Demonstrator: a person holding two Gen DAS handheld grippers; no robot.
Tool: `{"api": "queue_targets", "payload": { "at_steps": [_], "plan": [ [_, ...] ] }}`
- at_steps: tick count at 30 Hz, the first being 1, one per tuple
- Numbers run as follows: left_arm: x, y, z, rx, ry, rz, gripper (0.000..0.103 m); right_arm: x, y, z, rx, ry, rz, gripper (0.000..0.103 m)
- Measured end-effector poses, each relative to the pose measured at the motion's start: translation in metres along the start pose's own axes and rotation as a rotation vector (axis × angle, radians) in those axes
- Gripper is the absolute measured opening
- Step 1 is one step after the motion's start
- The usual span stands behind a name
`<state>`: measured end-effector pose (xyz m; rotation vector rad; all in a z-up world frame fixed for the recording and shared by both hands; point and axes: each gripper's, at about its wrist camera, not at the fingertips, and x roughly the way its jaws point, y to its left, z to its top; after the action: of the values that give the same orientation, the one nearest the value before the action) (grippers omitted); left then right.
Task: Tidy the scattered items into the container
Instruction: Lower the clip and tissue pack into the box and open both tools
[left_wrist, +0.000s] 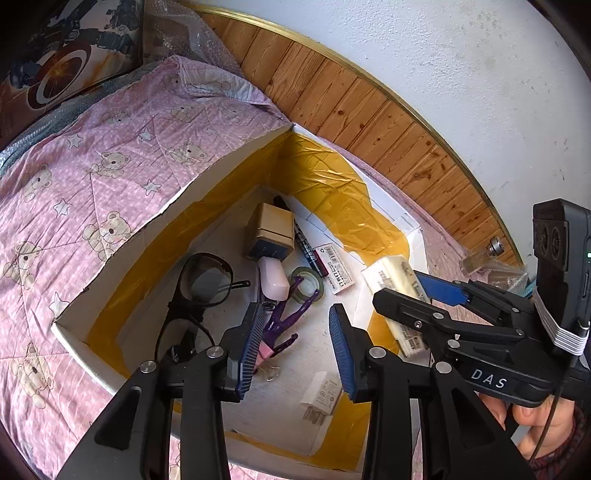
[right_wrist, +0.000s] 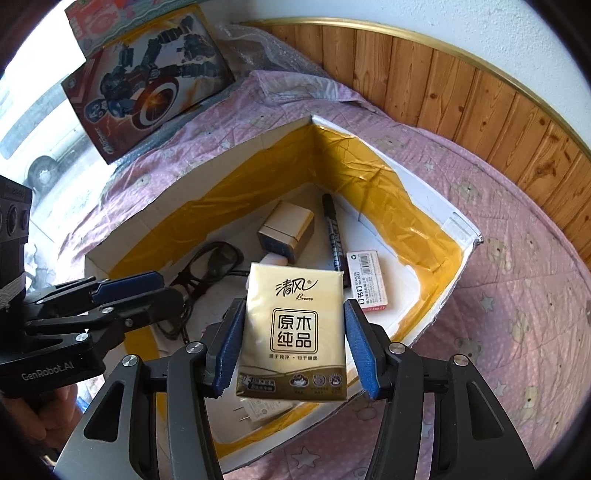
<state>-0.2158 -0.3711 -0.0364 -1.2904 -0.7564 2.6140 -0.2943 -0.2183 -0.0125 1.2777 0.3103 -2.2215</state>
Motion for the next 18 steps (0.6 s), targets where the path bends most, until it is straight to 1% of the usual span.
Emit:
{"api": "queue_targets", "payload": {
  "at_steps": [8, 13, 18],
  "plan": [
    [-0.007, 0.005, 0.004, -0.019, -0.015, 0.0, 0.041, -0.001, -0.007, 0.003, 0.032, -0.008, 0.02, 0.057],
    [-0.009, -0.003, 0.003, 0.003, -0.014, -0.012, 0.041, -0.004, -0.009, 0.002, 0.044, -0.007, 0.032, 0.057],
    [-0.009, -0.01, 0.0, 0.026, -0.008, 0.002, 0.043, -0.013, -0.004, -0.001, 0.025, -0.006, 0.036, 0.057]
  ]
}}
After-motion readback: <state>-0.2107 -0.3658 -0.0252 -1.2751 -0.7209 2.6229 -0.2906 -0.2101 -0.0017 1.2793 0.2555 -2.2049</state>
